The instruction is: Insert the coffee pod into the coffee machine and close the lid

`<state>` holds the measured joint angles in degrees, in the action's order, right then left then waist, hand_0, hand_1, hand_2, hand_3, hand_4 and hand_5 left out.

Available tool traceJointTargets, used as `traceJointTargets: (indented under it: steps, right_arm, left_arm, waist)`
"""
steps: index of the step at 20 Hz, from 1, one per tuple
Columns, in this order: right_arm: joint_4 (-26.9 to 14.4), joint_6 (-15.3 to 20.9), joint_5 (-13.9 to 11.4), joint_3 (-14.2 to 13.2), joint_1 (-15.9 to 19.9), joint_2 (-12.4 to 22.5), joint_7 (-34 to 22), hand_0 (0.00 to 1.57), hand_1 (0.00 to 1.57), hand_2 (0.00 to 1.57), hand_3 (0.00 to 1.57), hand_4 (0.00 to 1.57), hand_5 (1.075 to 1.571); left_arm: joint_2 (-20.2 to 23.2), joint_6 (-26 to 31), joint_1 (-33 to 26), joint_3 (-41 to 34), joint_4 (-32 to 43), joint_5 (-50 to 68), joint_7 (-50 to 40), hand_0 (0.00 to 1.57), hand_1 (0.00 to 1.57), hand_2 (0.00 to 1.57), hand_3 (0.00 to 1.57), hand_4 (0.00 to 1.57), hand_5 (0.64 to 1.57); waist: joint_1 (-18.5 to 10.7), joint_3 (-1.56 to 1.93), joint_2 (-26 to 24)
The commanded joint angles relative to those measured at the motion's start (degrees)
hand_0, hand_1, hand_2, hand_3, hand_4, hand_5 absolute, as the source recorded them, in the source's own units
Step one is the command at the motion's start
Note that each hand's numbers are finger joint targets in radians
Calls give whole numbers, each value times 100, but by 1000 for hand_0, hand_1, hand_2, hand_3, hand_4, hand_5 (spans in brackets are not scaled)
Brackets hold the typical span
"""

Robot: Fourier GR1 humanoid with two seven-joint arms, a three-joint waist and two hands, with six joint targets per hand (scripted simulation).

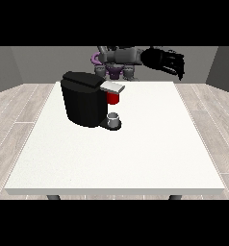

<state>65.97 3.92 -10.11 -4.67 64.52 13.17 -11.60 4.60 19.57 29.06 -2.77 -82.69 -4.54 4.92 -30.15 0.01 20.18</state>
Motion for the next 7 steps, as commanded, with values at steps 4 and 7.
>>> traceJointTargets:
  steps: [4, 7]
  right_arm:
    - [124, 16, 53, 536, -730, -932, 891, 0, 0, 0, 0, 181, 1571]
    - [222, -245, 163, 770, -1119, -1161, 1035, 0, 0, 0, 0, 259, 1571]
  left_arm:
    - [138, -1, -480, -349, 131, 231, -12, 0, 0, 0, 0, 266, 1571]
    - [96, -130, -1059, -410, 300, 161, 196, 0, 0, 0, 0, 266, 1571]
  waist:
    - [682, -2, -583]
    - [1095, -2, -972]
